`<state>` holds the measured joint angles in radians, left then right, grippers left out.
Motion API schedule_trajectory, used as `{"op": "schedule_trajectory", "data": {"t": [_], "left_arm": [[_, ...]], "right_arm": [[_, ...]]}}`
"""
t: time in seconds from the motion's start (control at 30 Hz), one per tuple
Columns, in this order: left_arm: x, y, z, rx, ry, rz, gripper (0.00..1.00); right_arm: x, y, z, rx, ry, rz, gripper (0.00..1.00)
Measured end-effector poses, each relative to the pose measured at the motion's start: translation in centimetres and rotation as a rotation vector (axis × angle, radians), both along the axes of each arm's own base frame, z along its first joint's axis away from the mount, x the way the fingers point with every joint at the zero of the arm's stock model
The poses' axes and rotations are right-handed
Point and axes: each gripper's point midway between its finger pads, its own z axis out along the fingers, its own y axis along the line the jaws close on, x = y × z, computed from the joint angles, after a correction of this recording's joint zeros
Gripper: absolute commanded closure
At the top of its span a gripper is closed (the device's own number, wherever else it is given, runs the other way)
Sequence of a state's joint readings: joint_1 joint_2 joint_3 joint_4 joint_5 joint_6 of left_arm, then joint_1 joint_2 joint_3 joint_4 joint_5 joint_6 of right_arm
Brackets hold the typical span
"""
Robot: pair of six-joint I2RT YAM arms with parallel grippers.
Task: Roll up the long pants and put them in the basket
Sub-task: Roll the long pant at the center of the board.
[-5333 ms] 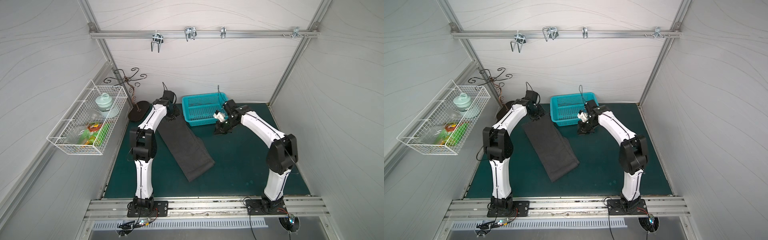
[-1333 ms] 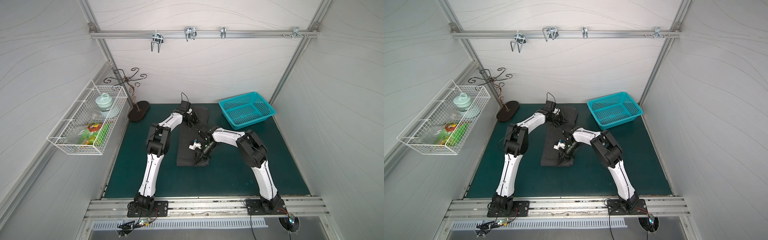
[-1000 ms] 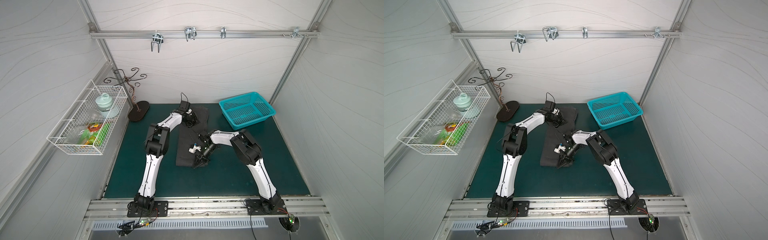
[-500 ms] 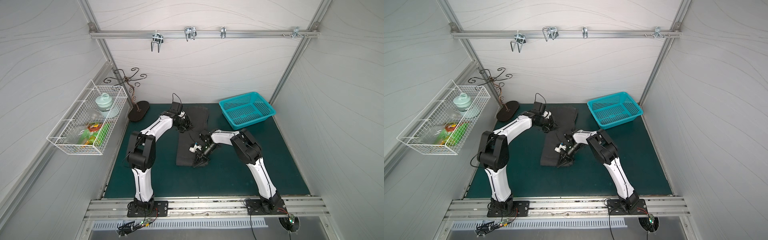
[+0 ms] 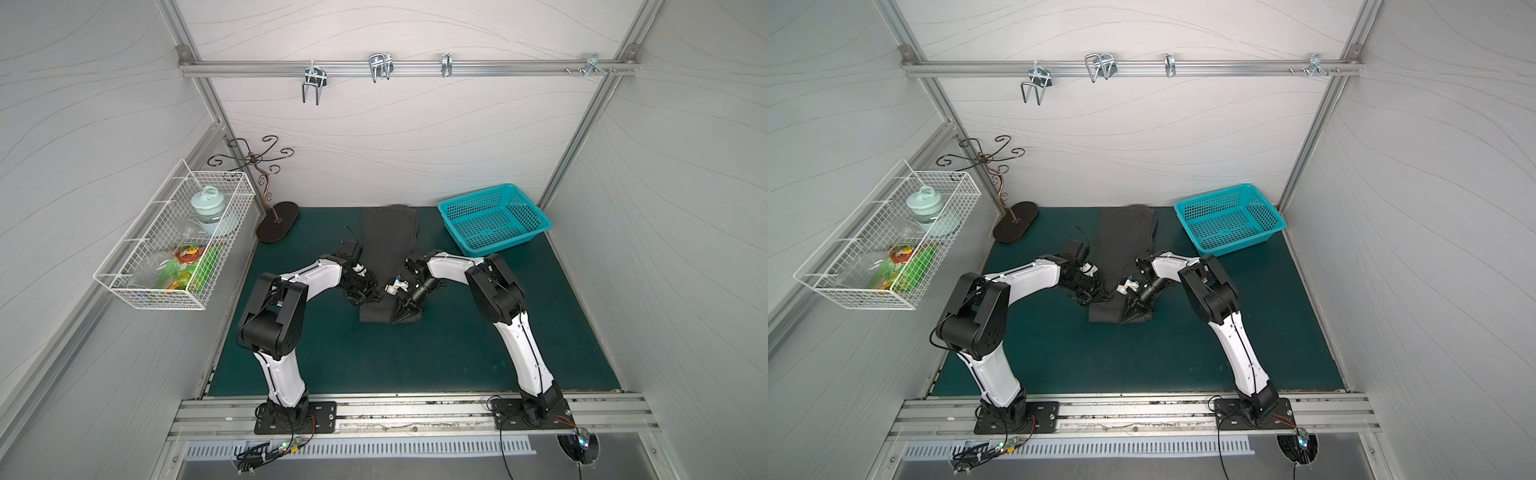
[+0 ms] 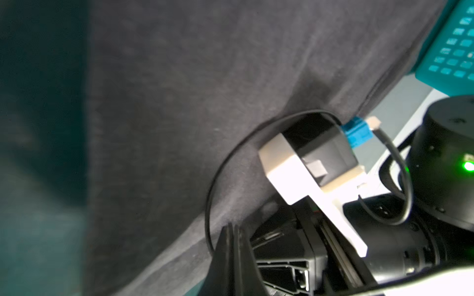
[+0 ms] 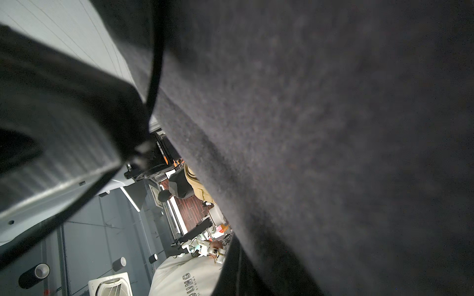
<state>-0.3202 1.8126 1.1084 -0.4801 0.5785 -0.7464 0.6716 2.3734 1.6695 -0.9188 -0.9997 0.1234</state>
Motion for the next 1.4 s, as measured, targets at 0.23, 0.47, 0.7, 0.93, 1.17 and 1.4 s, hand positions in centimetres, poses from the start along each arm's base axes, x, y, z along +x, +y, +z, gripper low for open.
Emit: {"op": "schedule_trajectory", "data": {"t": [0.23,0.47,0.7,0.93,1.17,1.4], "left_arm": [[0.1,-0.1,0.1,-0.001,-0.012,-0.014,0.96],[3.2,0.0,1.9,0.042,-0.111,0.006,1.00],[7.0,1.7,4.6,0.174,-0.285,0.048,1.00],[7.1,4.2,7.8,0.287,-0.404,0.084,1.00],[4.1,6.3,8.4,0.347,-0.410,0.092,1.00],[1.5,3.7,5.9,0.199,-0.306,0.019,1.00]], "right_arm": [[0.1,-0.1,0.0,-0.012,-0.003,0.008,1.00],[0.0,-0.2,-0.1,-0.018,-0.004,0.012,1.00],[-0.1,-0.3,-0.1,-0.020,-0.007,0.016,1.00],[-0.1,-0.3,-0.2,-0.017,-0.010,0.020,1.00],[-0.1,-0.3,-0.2,-0.017,-0.011,0.020,1.00],[-0.1,-0.3,-0.2,-0.017,-0.011,0.020,1.00]]}}
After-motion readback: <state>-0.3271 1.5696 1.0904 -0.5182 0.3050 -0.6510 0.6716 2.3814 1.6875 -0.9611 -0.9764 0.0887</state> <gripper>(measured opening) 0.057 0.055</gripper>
